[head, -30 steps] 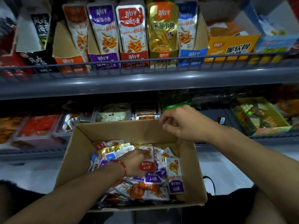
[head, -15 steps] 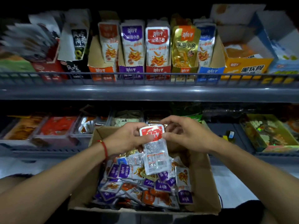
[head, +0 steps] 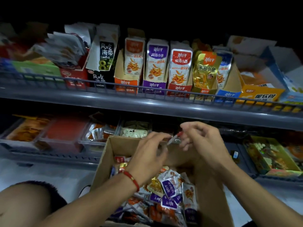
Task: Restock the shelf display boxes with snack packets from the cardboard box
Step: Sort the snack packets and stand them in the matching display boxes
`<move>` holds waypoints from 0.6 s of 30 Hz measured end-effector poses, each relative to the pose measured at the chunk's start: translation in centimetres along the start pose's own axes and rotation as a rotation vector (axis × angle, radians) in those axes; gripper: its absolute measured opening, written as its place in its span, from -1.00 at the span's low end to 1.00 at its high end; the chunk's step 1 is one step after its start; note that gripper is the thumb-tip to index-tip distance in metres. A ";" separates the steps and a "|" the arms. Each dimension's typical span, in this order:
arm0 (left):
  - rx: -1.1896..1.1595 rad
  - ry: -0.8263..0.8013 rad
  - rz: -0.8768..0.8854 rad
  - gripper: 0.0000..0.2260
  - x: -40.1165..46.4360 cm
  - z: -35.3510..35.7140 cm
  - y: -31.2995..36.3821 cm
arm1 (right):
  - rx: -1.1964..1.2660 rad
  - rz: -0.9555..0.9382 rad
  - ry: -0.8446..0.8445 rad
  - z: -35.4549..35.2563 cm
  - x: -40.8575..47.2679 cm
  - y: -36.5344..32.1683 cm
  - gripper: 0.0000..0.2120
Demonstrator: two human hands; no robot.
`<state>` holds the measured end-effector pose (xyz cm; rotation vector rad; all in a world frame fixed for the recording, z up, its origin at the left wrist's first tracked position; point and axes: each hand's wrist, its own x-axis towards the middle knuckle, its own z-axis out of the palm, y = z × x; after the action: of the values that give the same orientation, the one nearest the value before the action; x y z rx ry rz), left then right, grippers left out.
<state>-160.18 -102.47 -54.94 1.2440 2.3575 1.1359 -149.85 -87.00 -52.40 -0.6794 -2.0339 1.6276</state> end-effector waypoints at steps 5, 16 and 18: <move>-0.537 0.000 -0.173 -0.88 0.6 -2.5 0.0 | -0.366 -0.171 0.004 -2.1 1.3 -1.9 -0.91; -0.797 0.102 -0.316 -0.82 1.8 -4.5 0.2 | -0.915 -0.573 0.267 -5.5 8.4 -14.6 -0.75; -0.779 0.113 -0.324 -0.84 2.0 -4.6 0.2 | -0.988 -0.628 0.309 -5.5 10.4 -15.9 -0.72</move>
<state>-163.72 -103.24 -51.49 0.5170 1.7679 1.7718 -156.10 -79.28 -35.31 -0.4503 -2.3819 0.1065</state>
